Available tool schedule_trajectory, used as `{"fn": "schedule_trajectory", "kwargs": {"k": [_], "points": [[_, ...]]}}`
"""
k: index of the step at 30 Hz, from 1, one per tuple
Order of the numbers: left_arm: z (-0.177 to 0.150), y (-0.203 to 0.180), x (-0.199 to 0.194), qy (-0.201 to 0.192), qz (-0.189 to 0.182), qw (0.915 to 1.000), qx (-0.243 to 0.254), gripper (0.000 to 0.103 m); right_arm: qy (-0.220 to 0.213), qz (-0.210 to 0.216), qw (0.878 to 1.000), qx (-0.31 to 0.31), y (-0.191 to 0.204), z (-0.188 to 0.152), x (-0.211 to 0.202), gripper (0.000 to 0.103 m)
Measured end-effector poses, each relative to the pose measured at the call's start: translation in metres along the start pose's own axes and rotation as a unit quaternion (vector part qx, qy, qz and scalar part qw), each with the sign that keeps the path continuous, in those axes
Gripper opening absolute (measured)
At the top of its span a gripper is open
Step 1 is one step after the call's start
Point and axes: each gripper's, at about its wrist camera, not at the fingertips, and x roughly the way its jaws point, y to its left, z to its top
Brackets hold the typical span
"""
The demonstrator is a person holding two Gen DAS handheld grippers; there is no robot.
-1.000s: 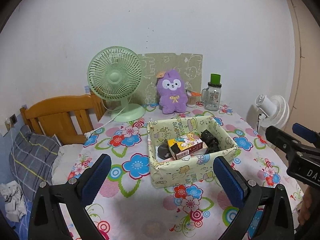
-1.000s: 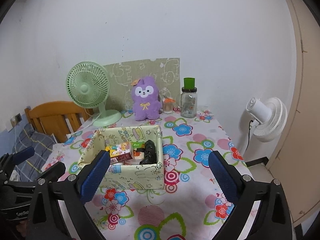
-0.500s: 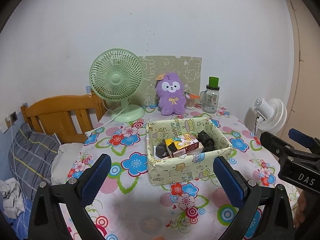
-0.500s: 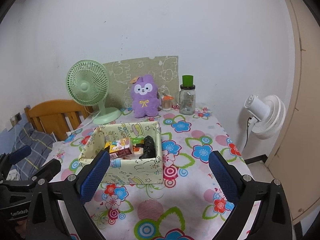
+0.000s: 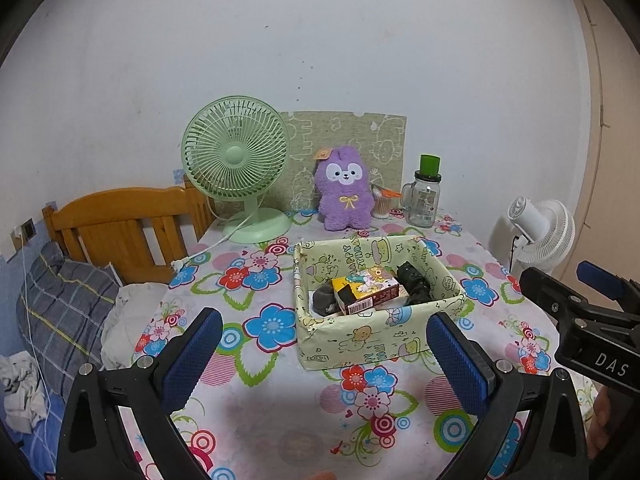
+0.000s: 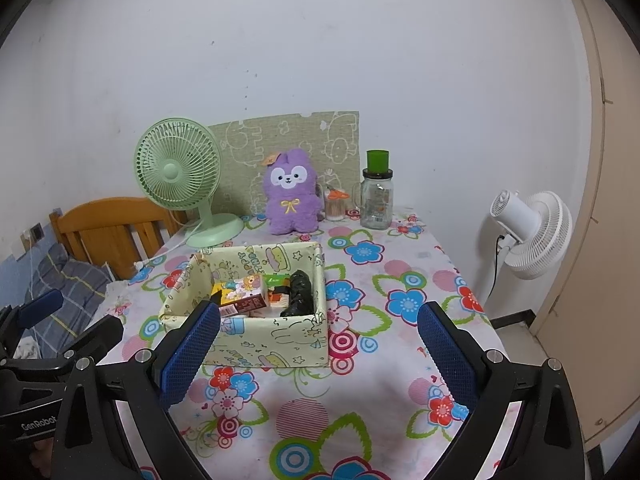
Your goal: Organize soft objects
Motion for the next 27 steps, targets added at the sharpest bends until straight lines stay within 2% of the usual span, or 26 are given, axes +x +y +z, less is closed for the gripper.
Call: {"fn": "schedule_trajectory", "kwargs": {"k": [27], "points": [[-0.0011, -0.0008, 0.0025, 0.006, -0.002, 1.0000, -0.004, 0.103, 0.000, 0.003, 1.000, -0.003, 0.0038, -0.0008, -0.0031, 0.100]]}}
